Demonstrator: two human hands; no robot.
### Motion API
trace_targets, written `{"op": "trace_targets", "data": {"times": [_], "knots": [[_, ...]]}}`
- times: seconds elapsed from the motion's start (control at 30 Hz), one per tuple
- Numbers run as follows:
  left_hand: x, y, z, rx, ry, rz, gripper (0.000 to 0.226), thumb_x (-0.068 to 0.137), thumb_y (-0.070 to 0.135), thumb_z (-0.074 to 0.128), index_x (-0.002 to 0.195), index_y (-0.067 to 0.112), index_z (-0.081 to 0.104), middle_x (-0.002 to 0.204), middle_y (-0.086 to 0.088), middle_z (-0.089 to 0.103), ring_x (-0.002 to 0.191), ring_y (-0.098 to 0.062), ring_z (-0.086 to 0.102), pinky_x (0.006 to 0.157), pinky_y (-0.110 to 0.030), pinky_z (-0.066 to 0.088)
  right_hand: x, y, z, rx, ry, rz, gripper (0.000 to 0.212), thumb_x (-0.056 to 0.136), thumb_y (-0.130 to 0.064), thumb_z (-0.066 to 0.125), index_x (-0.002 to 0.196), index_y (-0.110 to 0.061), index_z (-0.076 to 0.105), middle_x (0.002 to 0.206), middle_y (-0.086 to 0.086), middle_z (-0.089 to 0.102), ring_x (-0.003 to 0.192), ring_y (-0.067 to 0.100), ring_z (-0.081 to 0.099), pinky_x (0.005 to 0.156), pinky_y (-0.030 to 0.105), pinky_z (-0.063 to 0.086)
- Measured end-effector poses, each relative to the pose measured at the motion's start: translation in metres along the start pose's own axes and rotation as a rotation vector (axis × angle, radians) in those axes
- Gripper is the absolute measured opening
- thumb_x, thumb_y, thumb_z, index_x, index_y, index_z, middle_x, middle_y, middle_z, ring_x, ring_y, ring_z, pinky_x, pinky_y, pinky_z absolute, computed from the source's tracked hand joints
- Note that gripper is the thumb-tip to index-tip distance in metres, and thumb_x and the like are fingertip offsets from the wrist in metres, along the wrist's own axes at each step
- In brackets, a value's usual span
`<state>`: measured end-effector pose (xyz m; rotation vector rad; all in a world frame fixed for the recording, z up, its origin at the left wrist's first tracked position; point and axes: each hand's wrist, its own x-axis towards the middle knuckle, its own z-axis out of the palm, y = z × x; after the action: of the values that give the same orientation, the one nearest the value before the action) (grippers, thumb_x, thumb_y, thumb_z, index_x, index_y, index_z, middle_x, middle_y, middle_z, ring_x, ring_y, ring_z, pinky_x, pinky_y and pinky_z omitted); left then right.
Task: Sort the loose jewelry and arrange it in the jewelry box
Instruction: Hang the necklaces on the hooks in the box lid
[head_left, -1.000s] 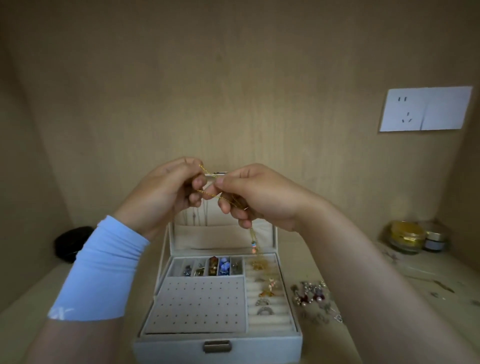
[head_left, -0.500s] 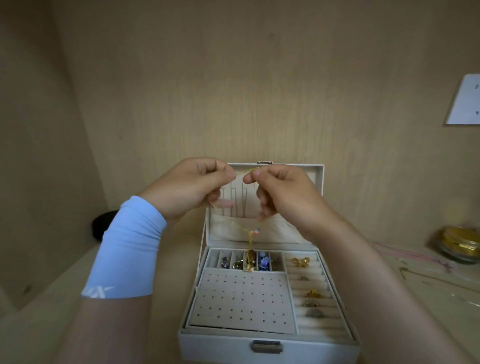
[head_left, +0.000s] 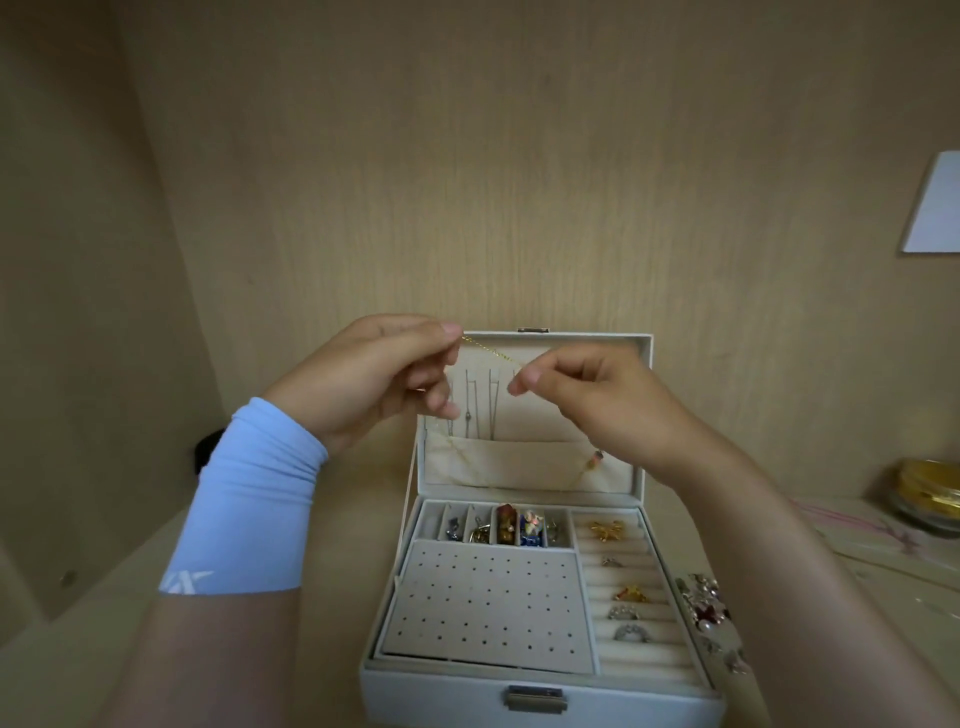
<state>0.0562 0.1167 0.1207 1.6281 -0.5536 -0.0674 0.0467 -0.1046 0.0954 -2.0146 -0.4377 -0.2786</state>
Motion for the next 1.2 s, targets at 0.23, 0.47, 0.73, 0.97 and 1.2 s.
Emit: {"op": "trace_targets", "data": {"times": [0.23, 0.47, 0.73, 0.97, 1.2], "knots": [[0.014, -0.015, 0.020, 0.225, 0.014, -0.009, 0.022, 0.100, 0.018, 0.053, 0.082, 0.012, 0.064, 0.057, 0.004, 0.035, 0.048, -0.012, 0.034, 0.044, -0.023, 0.033, -0.002, 0.013, -0.015, 0.311, -0.545, 0.149, 0.023, 0.096, -0.018, 0.055, 0.096, -0.001, 0.070, 0.088, 0.021, 0.068, 0.072, 0.027, 0.066, 0.073, 0.036, 0.057], [0.038, -0.054, 0.028, 0.469, 0.297, 0.008, 0.025, 0.090, 0.032, 0.068, 0.070, 0.017, 0.068, 0.048, 0.017, 0.053, 0.046, 0.002, 0.047, 0.055, -0.020, 0.038, 0.014, 0.030, 0.008, 0.310, 0.047, 0.198, 0.020, 0.100, -0.022, 0.060, 0.089, -0.012, 0.074, 0.061, 0.001, 0.046, 0.045, 0.011, 0.037, 0.047, 0.028, 0.038], [0.055, -0.073, 0.043, 0.527, 0.605, -0.014, 0.042, 0.089, 0.037, 0.066, 0.070, -0.001, 0.067, 0.070, -0.010, 0.069, 0.060, -0.018, 0.058, 0.049, -0.013, 0.040, 0.042, 0.050, 0.043, -0.013, 0.607, 0.084, 0.008, 0.086, -0.027, 0.077, 0.080, -0.022, 0.075, 0.067, -0.007, 0.069, 0.063, 0.006, 0.063, 0.064, 0.022, 0.048], [0.067, -0.076, 0.047, 0.529, 0.611, -0.074, 0.047, 0.089, 0.037, 0.062, 0.068, -0.004, 0.070, 0.064, -0.012, 0.070, 0.051, -0.019, 0.056, 0.050, -0.021, 0.045, 0.057, 0.043, 0.041, -0.126, 0.706, 0.151, 0.010, 0.081, -0.025, 0.076, 0.076, -0.018, 0.072, 0.068, -0.011, 0.067, 0.064, 0.003, 0.063, 0.056, 0.018, 0.044], [0.069, -0.081, 0.041, 0.413, 0.511, -0.194, 0.043, 0.088, 0.034, 0.065, 0.058, 0.004, 0.068, 0.047, 0.000, 0.062, 0.042, -0.018, 0.053, 0.055, -0.027, 0.053, 0.057, 0.047, 0.041, -0.161, 0.592, 0.267, 0.011, 0.080, -0.026, 0.077, 0.073, -0.020, 0.072, 0.071, -0.007, 0.071, 0.065, 0.014, 0.068, 0.057, 0.027, 0.056]]}}
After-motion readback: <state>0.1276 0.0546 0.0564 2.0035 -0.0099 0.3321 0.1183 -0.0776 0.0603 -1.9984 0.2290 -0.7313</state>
